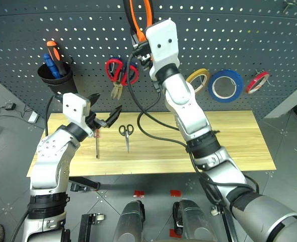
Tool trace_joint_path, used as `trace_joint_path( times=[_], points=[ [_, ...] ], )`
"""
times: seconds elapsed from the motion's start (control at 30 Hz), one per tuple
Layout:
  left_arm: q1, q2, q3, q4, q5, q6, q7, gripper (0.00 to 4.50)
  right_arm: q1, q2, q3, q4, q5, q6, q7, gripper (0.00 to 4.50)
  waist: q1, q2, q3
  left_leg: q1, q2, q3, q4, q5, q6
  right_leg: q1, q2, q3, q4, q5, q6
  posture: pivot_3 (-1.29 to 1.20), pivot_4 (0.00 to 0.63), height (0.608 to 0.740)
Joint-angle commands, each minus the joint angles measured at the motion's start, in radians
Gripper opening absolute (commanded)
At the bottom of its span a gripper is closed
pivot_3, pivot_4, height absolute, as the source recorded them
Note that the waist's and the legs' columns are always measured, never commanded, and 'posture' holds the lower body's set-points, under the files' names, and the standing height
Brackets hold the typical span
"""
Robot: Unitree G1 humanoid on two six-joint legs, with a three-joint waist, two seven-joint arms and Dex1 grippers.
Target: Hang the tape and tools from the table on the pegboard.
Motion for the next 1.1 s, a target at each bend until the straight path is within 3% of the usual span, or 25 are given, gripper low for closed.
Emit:
trace_joint_path(
  times=[0.03,0.27,0.47,0.87,1.1],
  points=[
    [-0.067,-0.012,-0.031,-0.027,0.026,0.018,0.038,4.50,-0.108,-0.024,-0.029,0.173,-0.021,-0.175,-0.033,2.59,0.002,0.000,0.000,0.000,0.000,0.000,0.000,0.000,-0.001,0.000,0.000,0.000,0.000,0.000,0.000,0.01,0.256,0.740],
    [-0.101,-0.026,-0.090,-0.011,0.019,0.062,0.007,4.50,-0.175,-0.106,-0.033,0.423,-0.062,-0.348,-0.073,2.59,0.003,0.000,0.003,-0.002,0.001,0.001,-0.002,0.002,-0.004,-0.001,0.000,0.000,-0.005,0.000,0.000,0.02,0.277,0.740],
    [-0.120,-0.048,-0.120,0.010,0.020,0.057,-0.005,4.50,-0.178,-0.142,-0.057,0.541,-0.066,-0.381,-0.096,2.59,0.002,0.000,0.008,-0.003,0.001,0.001,-0.002,0.002,-0.004,-0.001,0.000,0.000,-0.005,0.000,0.000,0.03,0.286,0.740],
    [-0.108,-0.038,-0.099,0.015,0.019,0.058,-0.001,4.50,-0.175,-0.093,-0.089,0.416,-0.042,-0.351,-0.091,2.59,0.002,0.000,0.017,-0.003,0.001,0.000,0.000,0.003,-0.004,-0.002,-0.001,-0.001,0.000,0.000,-0.001,0.01,0.290,0.740],
    [-0.121,-0.066,-0.113,0.055,0.051,0.021,0.027,4.50,-0.164,-0.092,-0.096,0.531,-0.052,-0.343,-0.075,2.59,0.003,0.000,0.018,-0.003,0.001,0.000,-0.002,0.003,-0.004,-0.001,-0.001,-0.001,-0.003,0.000,-0.001,0.02,0.290,0.740]
  ],
)
